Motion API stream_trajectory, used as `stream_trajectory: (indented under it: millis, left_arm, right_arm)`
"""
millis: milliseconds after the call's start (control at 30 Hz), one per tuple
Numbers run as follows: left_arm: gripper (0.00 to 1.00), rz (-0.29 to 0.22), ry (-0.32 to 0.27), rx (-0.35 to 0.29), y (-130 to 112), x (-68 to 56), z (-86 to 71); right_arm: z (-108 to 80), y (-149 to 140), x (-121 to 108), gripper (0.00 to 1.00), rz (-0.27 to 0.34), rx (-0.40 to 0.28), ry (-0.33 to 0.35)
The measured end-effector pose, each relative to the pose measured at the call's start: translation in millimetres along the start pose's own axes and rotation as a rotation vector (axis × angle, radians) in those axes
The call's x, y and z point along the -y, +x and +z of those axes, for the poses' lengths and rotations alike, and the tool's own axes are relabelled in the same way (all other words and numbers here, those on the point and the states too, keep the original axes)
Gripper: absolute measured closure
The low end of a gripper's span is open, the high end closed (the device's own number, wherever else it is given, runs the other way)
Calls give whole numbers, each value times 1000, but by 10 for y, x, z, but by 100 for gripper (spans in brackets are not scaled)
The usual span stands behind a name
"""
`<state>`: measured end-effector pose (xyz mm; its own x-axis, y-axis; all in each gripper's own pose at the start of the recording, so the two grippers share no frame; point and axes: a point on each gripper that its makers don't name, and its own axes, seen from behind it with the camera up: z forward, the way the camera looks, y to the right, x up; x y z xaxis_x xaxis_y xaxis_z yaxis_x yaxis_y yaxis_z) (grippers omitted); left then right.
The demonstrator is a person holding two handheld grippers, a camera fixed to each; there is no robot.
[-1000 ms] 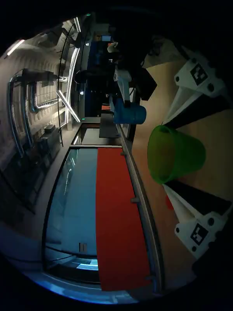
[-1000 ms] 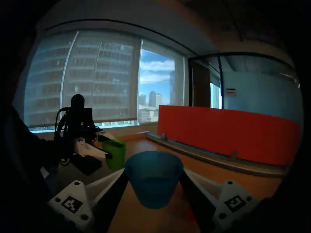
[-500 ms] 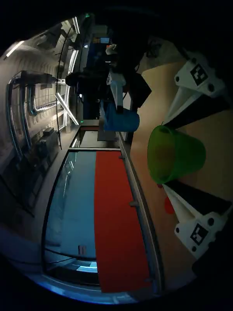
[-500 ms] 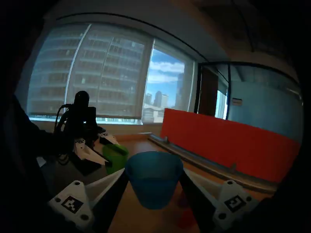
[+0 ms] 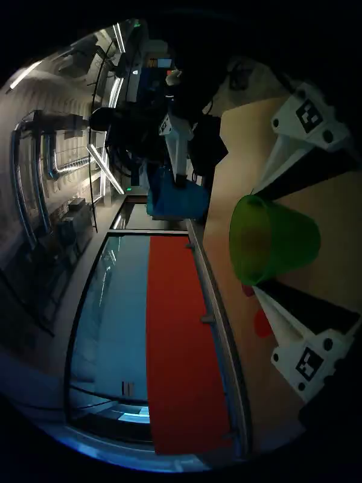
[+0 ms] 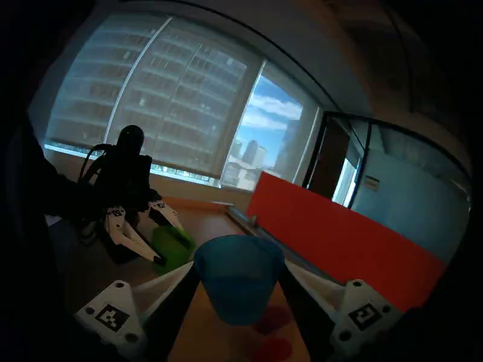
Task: Pour water
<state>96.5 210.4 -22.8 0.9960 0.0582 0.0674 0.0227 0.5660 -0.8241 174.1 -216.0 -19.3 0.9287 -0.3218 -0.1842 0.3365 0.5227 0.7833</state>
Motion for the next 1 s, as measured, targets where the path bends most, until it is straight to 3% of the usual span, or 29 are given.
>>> stream_trajectory:
  millis: [600, 1000]
  left_arm:
    - [13, 2, -26, -1, -71, -171, 74]
    - [13, 31, -32, 8, -101, -274, 107]
  right_arm:
    - [189, 317, -56, 10, -215, 9, -2]
    - [311, 410, -23, 10, -375, 16, -6]
